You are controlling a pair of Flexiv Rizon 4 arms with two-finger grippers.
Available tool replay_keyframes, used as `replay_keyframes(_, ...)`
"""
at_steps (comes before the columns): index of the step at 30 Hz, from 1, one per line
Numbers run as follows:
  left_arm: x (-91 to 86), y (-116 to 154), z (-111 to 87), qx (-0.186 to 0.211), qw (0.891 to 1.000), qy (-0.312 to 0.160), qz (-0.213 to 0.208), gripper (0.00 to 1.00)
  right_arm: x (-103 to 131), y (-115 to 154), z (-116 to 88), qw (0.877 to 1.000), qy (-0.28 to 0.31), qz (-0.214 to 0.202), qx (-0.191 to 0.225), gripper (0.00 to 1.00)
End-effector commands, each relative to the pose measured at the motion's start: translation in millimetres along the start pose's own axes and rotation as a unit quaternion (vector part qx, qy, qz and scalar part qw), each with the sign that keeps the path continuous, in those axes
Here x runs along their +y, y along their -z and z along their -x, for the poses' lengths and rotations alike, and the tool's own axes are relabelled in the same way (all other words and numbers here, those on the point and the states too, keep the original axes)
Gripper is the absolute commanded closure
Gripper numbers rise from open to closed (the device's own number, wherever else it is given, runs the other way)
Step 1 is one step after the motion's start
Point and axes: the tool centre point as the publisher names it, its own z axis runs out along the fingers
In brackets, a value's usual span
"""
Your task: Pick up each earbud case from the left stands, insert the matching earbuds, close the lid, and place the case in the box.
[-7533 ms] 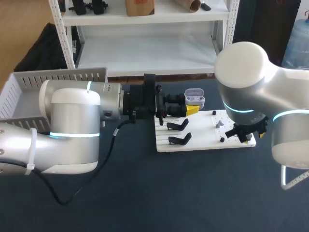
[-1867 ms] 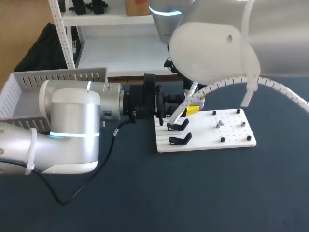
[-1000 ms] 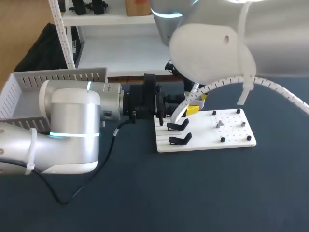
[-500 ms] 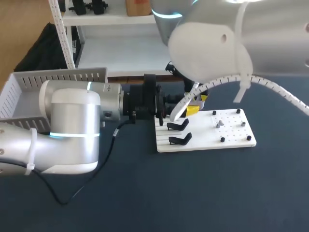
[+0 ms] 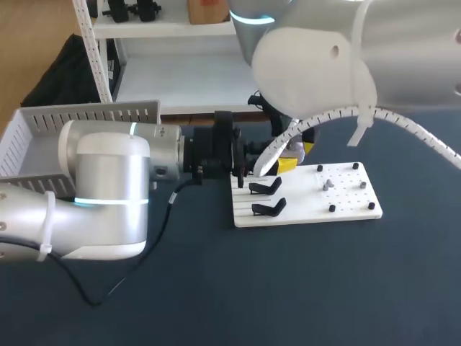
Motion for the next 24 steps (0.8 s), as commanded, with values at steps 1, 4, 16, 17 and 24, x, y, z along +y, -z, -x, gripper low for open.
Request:
replay_keyframes(1, -0.2, 0, 0.8, -0.001, 1.000, -0.001, 0.002, 1.00, -1, 4, -2, 1.000, -0.001, 0.002, -0.002, 0.64)
replay_keyframes(4, -0.2, 0, 0.8, -0.001, 1.000, -0.001, 0.002, 1.00, -8, 15, -5, 1.000, -0.002, 0.018, -0.009, 0.63)
replay_keyframes(16, -0.2, 0, 0.8, -0.001, 1.000, -0.001, 0.002, 1.00, -47, 40, -9, 0.986, 0.020, 0.152, -0.063, 0.59)
replay_keyframes(17, -0.2, 0, 0.8, -0.001, 1.000, -0.001, 0.002, 1.00, -49, 41, -9, 0.984, 0.022, 0.165, -0.066, 0.58)
replay_keyframes(24, -0.2, 0, 0.8, -0.001, 1.000, -0.001, 0.002, 1.00, -64, 28, -4, 0.979, -0.005, 0.192, -0.070, 0.52)
